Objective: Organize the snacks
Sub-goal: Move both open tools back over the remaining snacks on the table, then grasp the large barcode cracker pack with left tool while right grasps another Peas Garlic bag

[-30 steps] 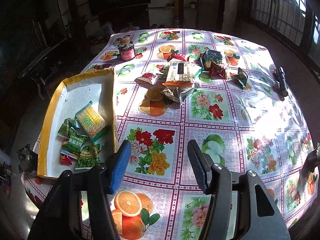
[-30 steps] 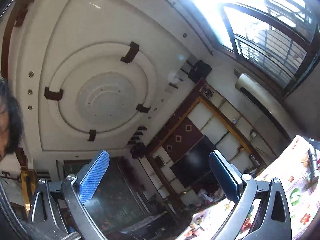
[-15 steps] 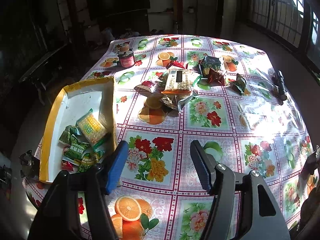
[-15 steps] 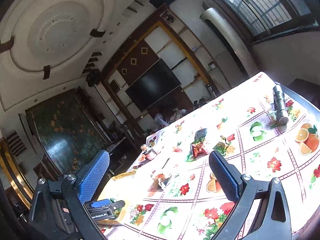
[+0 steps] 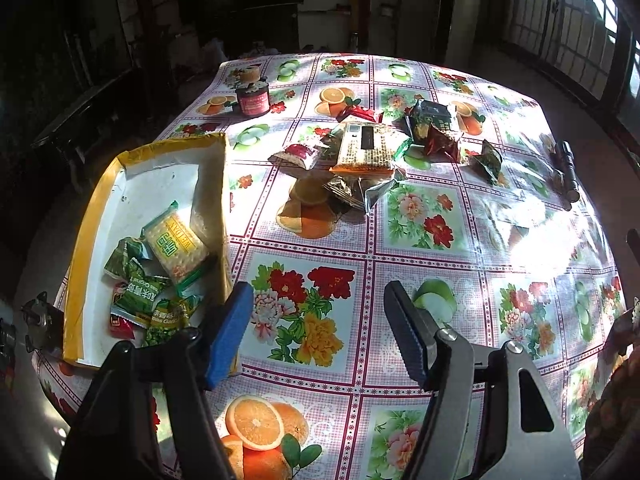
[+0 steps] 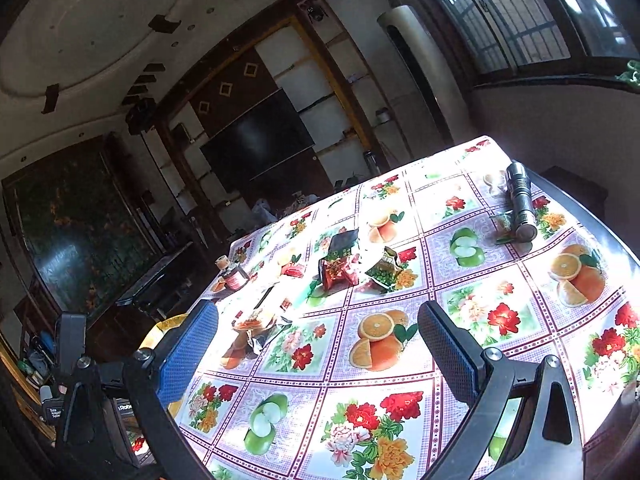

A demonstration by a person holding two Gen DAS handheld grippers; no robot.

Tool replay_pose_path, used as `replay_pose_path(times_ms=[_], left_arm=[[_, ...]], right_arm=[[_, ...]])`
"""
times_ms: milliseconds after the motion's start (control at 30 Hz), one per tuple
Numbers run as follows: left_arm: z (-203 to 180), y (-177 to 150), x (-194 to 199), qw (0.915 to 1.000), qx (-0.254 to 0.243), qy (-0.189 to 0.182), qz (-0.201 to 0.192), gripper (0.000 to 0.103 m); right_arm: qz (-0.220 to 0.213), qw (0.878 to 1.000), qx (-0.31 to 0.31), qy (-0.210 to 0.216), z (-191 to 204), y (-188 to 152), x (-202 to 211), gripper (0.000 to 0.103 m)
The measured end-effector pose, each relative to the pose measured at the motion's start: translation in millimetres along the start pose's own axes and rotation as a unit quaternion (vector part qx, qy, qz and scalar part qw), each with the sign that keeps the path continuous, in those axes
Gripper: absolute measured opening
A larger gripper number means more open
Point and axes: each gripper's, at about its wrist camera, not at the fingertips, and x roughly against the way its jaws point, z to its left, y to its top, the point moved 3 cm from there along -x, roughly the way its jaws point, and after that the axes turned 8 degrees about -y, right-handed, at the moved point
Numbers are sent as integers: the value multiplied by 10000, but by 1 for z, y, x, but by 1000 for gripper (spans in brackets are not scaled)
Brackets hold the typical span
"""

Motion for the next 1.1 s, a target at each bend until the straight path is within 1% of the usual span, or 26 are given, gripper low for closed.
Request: replay_pose_path(times_ms=[133,200,333,433,500,533,567,600,733,900,1000,1100], left_arm=[[4,3,-12,9998,100,-77,173,69],[4,7,-18,9995,139,-139,228,69],[2,20,-25,9994,151,-205,249,69],[-1,30,-30,9993,145,-233,245,69],[-3,37,-36,9992,119,-272,279,70],[-5,40,-40,9991,99,-295,303,70],[-7,43,-43,9990,84,-315,322,71],[-8,45,-46,9989,73,-323,336,71],[-10,60,-57,9988,58,-343,339,71],[-12,91,-79,9989,27,-347,323,71],[-14,109,-99,9991,-3,-226,372,72],[-17,124,-122,9987,-39,-120,489,72]], right_arm=[[327,9989,71,-317,-5,-5,-17,101],[468,9984,95,-304,-6,-6,-25,100],[691,9965,202,-426,-5,-6,-40,98],[795,9952,301,-484,-5,-4,-55,94],[949,9935,332,-534,-7,-3,-71,85],[1053,9924,328,-551,-8,-3,-80,82],[1127,9913,313,-596,-10,-2,-90,75],[1217,9899,289,-661,-13,-2,-101,74],[1415,9857,304,-867,-20,3,-140,74],[1529,9803,462,-1165,-24,18,-187,74],[1625,9757,538,-1371,-29,24,-212,74],[1693,9728,583,-1467,-32,29,-232,74]])
